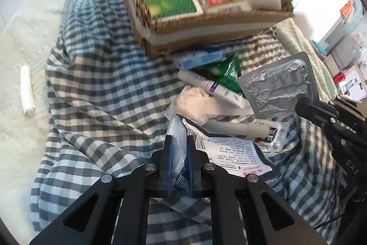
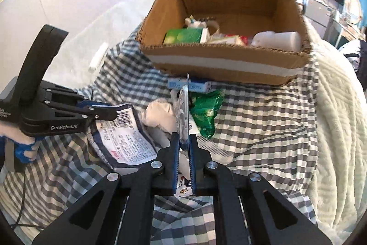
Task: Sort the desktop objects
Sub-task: 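Grasp the white tissue pack with the left gripper while the right grasps the blue blister pack, then lift the tissue pack and blister pack and carry both over the cardboard box, then lower the tissue pack and blister pack into the box and open both grippers, then withdraw both grippers from the box toward the remaining items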
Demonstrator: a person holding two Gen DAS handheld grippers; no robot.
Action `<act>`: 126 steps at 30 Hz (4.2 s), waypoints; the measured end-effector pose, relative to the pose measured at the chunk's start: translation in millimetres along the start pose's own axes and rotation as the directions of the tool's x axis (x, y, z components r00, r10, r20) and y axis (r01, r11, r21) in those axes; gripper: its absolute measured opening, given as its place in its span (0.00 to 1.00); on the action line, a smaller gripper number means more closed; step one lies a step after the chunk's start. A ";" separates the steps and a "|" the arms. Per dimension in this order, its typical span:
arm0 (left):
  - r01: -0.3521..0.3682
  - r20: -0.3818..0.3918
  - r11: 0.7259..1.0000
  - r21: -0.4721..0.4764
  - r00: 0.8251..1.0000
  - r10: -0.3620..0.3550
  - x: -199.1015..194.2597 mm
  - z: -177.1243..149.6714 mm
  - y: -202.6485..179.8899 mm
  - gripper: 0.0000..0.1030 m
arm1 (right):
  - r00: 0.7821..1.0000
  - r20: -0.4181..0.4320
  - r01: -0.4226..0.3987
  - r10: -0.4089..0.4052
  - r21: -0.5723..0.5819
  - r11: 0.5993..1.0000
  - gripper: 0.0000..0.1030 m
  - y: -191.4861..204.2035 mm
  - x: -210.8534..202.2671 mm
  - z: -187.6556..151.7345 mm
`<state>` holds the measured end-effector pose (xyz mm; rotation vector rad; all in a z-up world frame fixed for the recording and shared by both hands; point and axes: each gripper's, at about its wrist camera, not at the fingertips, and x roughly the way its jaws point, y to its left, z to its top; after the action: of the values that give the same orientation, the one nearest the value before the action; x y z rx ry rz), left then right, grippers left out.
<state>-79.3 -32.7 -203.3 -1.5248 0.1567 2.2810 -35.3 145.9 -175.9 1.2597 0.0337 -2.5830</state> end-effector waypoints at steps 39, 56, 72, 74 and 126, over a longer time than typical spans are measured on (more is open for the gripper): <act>-0.132 0.679 0.991 -0.006 0.727 0.101 -199.2 37.0 -52.4 0.10 | 0.824 0.522 0.188 -0.221 0.117 0.975 0.07 32.9 -175.4 53.1; -0.136 0.723 0.991 -0.016 0.683 0.106 -202.4 78.0 -48.3 0.10 | 0.774 0.593 0.194 -0.222 0.112 0.975 0.07 23.7 -184.7 97.8; -0.144 0.690 0.989 -0.038 0.712 0.131 -152.9 123.3 -36.7 0.10 | 0.798 0.560 0.186 -0.222 0.122 0.975 0.07 -4.6 -137.7 122.4; -0.145 0.683 0.989 -0.040 0.718 0.133 -145.5 127.7 -35.0 0.10 | 0.803 0.553 0.186 -0.222 0.122 0.975 0.07 -6.6 -128.4 126.8; -0.225 0.558 0.972 -0.072 0.799 0.226 -66.2 188.5 -13.4 0.83 | 0.856 0.409 0.262 -0.318 0.186 0.947 0.46 -62.6 -24.8 171.6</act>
<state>-215.1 19.8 -65.8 -0.7966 0.1754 2.8169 -168.6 188.4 -55.8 0.7239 -0.0265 -3.1197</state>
